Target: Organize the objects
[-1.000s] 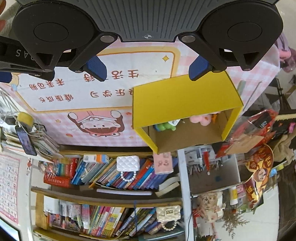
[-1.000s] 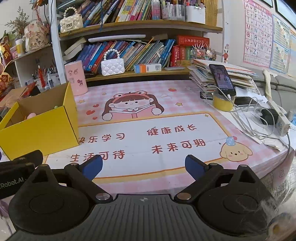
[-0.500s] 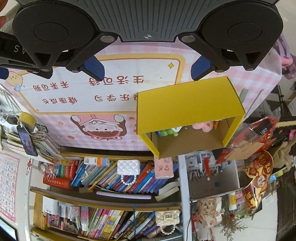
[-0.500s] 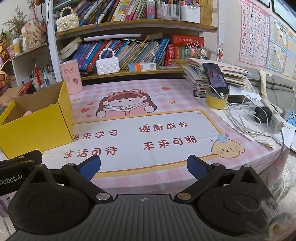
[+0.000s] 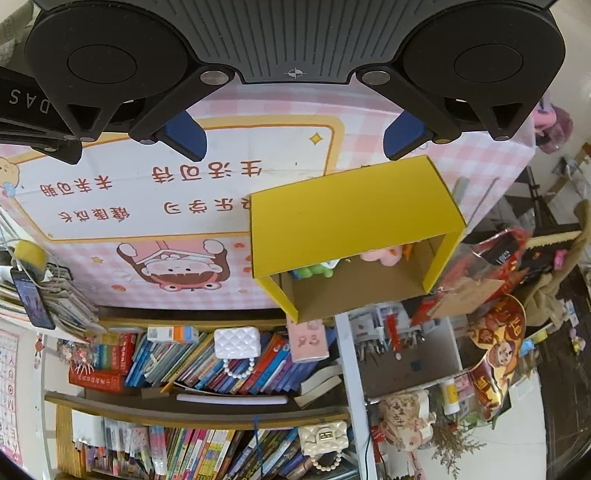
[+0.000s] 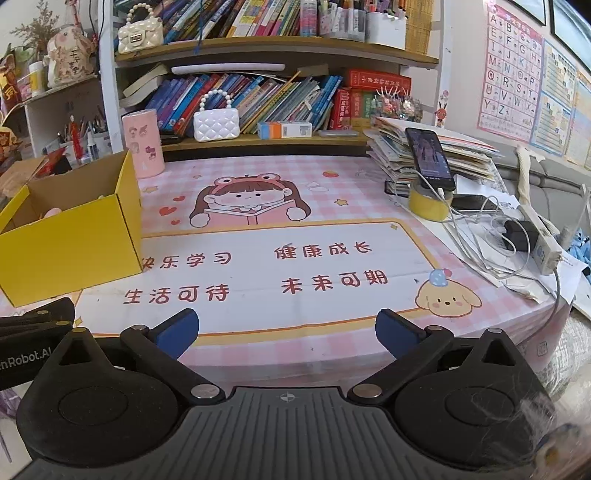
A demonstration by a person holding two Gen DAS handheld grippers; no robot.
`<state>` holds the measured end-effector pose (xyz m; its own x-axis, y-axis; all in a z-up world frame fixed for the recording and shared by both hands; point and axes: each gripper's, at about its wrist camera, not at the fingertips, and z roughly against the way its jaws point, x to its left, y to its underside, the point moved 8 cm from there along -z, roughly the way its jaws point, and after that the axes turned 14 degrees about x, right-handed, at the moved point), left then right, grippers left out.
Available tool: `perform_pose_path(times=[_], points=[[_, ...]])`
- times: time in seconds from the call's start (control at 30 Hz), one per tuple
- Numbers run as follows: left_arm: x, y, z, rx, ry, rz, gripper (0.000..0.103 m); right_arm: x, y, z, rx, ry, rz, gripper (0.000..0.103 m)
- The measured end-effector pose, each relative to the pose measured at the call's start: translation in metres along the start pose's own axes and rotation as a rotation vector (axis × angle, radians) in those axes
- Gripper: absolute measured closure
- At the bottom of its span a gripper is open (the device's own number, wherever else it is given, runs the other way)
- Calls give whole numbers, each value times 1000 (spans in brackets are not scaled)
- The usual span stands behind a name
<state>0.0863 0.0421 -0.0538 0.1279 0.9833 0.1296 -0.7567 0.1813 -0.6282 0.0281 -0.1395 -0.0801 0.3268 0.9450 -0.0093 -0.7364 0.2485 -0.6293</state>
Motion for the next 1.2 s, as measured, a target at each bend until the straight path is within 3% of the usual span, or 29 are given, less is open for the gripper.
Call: perform_pose_path(times=[1.2], points=[[5, 5, -10, 46, 22, 37, 0, 3, 0, -9, 28, 7, 27, 0]])
